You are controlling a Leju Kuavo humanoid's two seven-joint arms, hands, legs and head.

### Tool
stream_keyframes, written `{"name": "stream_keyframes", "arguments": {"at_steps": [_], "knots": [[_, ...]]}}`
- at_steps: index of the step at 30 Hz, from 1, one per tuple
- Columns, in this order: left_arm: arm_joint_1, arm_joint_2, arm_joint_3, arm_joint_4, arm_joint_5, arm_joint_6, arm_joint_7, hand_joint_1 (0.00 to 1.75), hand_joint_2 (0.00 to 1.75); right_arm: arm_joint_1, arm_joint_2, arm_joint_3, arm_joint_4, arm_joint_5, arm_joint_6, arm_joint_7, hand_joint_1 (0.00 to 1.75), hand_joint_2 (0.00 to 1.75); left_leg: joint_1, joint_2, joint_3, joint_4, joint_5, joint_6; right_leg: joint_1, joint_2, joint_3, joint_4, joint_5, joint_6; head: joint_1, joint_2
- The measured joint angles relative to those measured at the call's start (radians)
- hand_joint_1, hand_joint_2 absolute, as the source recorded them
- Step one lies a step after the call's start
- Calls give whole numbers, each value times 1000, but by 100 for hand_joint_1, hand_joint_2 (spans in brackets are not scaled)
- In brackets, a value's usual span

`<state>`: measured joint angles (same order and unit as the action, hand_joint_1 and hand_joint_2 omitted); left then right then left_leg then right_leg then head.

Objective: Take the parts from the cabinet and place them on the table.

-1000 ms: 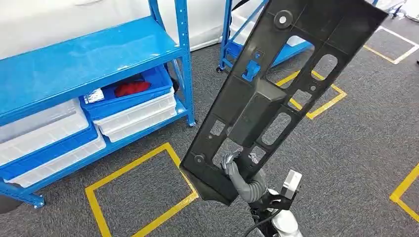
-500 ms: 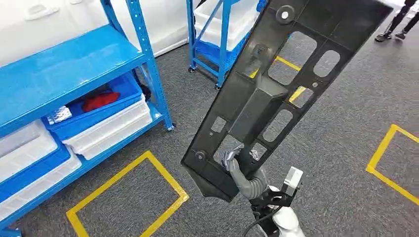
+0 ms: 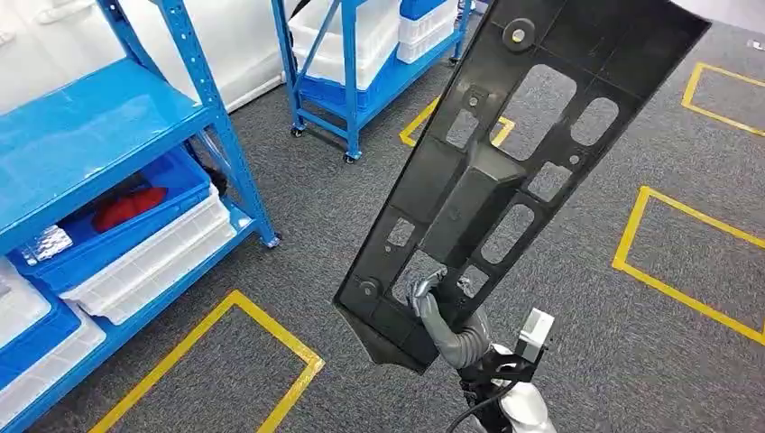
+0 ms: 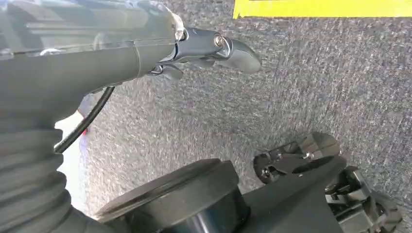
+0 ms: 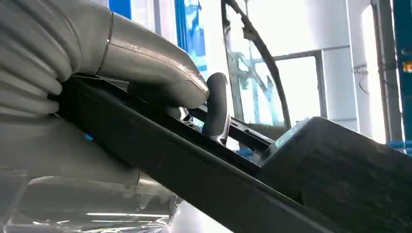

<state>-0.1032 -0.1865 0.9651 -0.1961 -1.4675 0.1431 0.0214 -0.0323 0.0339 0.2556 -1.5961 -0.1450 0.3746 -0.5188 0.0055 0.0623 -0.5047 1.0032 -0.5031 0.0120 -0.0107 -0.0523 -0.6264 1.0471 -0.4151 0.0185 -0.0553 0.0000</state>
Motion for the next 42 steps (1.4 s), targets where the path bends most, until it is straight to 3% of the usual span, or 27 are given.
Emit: {"name": "stream_keyframes", "arguments": {"at_steps": [1,5,6,8,10,11,12,13,15,16,17,20,21,22,23,25,26,27,28,30,31,32,36,37,38,41,42], "knots": [[1,0,0,0,0,0,1,0,175,-2,0,0,-1,0,0,0,175,175,-8,7,-1,0,-3,-5,15,-19,8,-14,-16,-11,0,0],[-1,1,0,0,-2,0,3,0,175,2,-1,-2,-7,-2,0,0,175,175,-12,36,11,-7,-11,-23,14,20,3,-23,-13,-33,0,0],[-2,2,0,0,-3,1,4,0,175,5,-1,-2,-9,-2,0,0,175,175,-7,26,10,-2,-21,-27,2,28,11,-32,-8,-40,0,0],[0,2,0,0,-3,0,3,0,175,2,0,-2,-12,-2,0,0,175,175,-4,-37,-37,111,-90,-32,3,45,11,-35,-6,-49,0,0],[-9,3,0,0,2,-2,-3,0,175,5,0,-2,-12,-2,0,0,175,175,-4,-56,-116,285,-163,-36,5,67,11,-34,-8,-51,0,0],[-13,3,0,0,3,-2,-3,0,175,6,0,-2,-11,-2,0,1,175,175,-4,-58,-134,324,-169,-37,5,76,11,-32,-8,-51,0,0],[-14,3,0,0,3,-2,-3,0,175,7,0,-2,-11,-2,0,2,175,175,-4,-58,-130,319,-148,-37,5,89,13,-31,-8,-51,0,0],[-13,3,0,0,2,-2,-3,0,175,8,0,-2,-11,-2,0,2,175,175,-2,-59,-109,268,-108,-37,4,103,13,-28,-8,-50,0,0],[-7,3,0,0,2,-2,-2,0,175,8,0,-2,-13,-2,0,2,175,175,7,-77,-32,90,-6,-39,2,133,13,-18,-12,-43,0,0],[-3,2,0,0,2,-3,-2,0,175,9,0,-2,-13,-2,0,2,175,175,14,-128,-12,47,-8,-39,2,145,6,-14,-14,-36,0,0],[0,0,0,0,3,-3,-4,0,175,6,0,-2,-14,-2,0,2,175,175,15,-149,-9,16,-11,-37,6,157,-5,0,-11,-29,0,0],[-3,-1,1,0,4,0,-4,0,175,12,-1,-3,-17,-3,1,1,175,175,5,-125,-15,20,-9,-13,-1,184,-19,-13,6,-5,0,0],[-2,-4,1,0,4,0,-4,0,175,12,-1,-3,-17,-3,1,1,175,175,13,-110,-12,9,-2,-4,-2,194,-21,-11,6,0,0,0],[-3,-3,1,0,3,2,-3,0,175,14,-1,-3,-18,-4,1,1,175,175,12,-99,-8,5,1,2,3,142,-28,8,-9,1,0,0],[-1,-4,1,0,3,2,-2,0,175,11,-2,-3,-19,-5,0,1,175,175,10,-86,-7,4,2,6,6,95,-57,68,-47,5,0,0],[2,-3,1,0,3,2,4,0,175,7,-2,-3,-20,-6,-3,2,175,175,3,-59,-9,5,1,8,3,61,-137,231,-118,10,0,0],[2,-3,1,0,3,0,8,0,175,8,-2,-3,-19,-7,-7,2,175,175,1,-47,-9,5,-1,10,1,57,-166,291,-135,10,0,0],[2,-2,1,0,2,-1,10,0,175,10,-2,-3,-19,-8,-10,2,175,175,-2,-35,-8,5,-2,12,0,57,-174,305,-127,10,0,0],[2,-2,1,0,2,-2,12,0,175,12,-2,-3,-20,-9,-13,2,175,175,-4,-23,-6,5,-4,12,0,55,-154,269,-98,7,0,0],[0,-2,1,0,2,-2,11,0,175,14,-3,-3,-21,-13,-13,2,175,175,-7,-2,4,5,-11,11,5,36,-49,79,-11,-7,0,0],[1,-2,1,0,2,-2,10,0,175,13,-4,-3,-24,-13,-13,2,175,175,-9,4,8,4,-15,8,16,-7,-10,2,-6,-18,0,0],[2,-2,1,0,1,-1,7,0,175,10,-4,-3,-24,-14,-13,2,175,175,-16,11,7,4,-18,3,28,-21,-3,-8,-17,-25,0,0],[-2,-1,1,0,1,4,1,0,175,11,-6,-5,-26,-17,-12,1,175,175,-22,44,24,-8,-28,-14,23,22,-1,-25,-14,-44,0,0],[-1,1,1,0,2,5,-2,0,175,13,-6,-5,-26,-17,-11,0,175,175,-15,7,23,6,-39,-19,17,31,10,-35,-9,-48,0,0],[1,1,1,0,5,5,-5,0,175,8,-6,-5,-25,-19,-11,-2,175,175,-13,-31,-3,59,-72,-21,13,39,13,-38,-8,-55,0,0],[-6,3,4,0,14,5,-9,0,175,3,-5,-5,-20,-23,-6,-5,175,175,-10,-55,-115,278,-161,-28,14,70,13,-37,-10,-59,0,0],[-11,4,5,0,14,5,-8,0,175,3,-5,-5,-17,-23,-5,-5,175,175,-10,-55,-133,308,-157,-31,14,81,13,-36,-10,-59,0,0]]}}
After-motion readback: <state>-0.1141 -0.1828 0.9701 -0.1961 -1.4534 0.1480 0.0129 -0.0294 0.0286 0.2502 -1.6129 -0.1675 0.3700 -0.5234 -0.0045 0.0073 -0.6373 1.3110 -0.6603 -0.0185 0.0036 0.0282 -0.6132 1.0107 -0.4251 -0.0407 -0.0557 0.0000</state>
